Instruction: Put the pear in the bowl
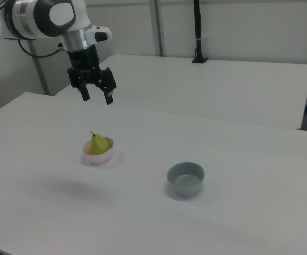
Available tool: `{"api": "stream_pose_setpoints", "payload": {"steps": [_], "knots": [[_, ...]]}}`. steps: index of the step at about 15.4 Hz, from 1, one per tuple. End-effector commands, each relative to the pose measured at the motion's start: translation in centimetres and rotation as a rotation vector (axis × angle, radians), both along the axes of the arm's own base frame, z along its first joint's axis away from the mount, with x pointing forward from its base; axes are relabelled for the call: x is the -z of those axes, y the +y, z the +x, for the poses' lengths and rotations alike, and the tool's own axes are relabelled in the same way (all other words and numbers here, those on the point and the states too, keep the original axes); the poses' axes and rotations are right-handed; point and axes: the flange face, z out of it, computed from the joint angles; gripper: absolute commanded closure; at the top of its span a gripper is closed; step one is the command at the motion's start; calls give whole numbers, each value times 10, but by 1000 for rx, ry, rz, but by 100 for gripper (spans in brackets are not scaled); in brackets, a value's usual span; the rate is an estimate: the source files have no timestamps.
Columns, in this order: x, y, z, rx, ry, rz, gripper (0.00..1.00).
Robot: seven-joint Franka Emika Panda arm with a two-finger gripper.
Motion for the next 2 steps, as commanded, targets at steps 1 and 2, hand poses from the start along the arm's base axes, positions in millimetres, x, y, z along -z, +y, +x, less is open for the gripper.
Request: {"api": "stream_pose_setpoints", "payload": {"steps": [1, 2], "knots": [[-5, -4, -12, 0, 20, 16, 0], [-5, -5, -12, 2, 21, 16, 0]]}}
